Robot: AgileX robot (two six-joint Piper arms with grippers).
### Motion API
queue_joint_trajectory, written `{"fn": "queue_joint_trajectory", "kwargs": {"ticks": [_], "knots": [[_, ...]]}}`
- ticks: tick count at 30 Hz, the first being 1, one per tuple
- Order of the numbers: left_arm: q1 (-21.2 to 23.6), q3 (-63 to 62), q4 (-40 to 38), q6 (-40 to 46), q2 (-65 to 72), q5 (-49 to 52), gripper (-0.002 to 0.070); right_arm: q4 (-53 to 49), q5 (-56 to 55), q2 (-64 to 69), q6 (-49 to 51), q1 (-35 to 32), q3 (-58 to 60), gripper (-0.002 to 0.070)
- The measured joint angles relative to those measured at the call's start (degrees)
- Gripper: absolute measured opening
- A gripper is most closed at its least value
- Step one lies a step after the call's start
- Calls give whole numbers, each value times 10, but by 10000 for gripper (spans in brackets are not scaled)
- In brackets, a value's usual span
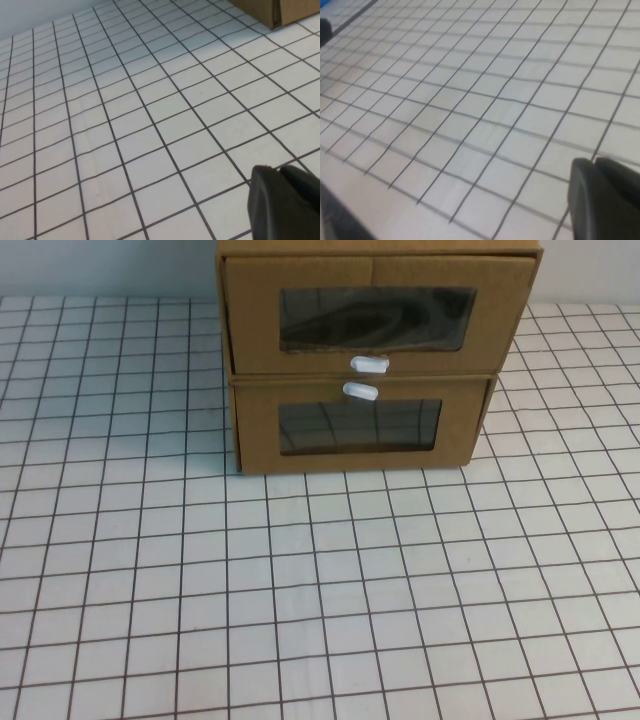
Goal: Close the shoe box
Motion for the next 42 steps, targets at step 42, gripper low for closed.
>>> {"fn": "queue_joint_trajectory", "kwargs": {"ticks": [42], "knots": [[0, 0, 1, 0, 0, 2, -5, -427, -226, -44, 341, -68, 73, -13]]}}
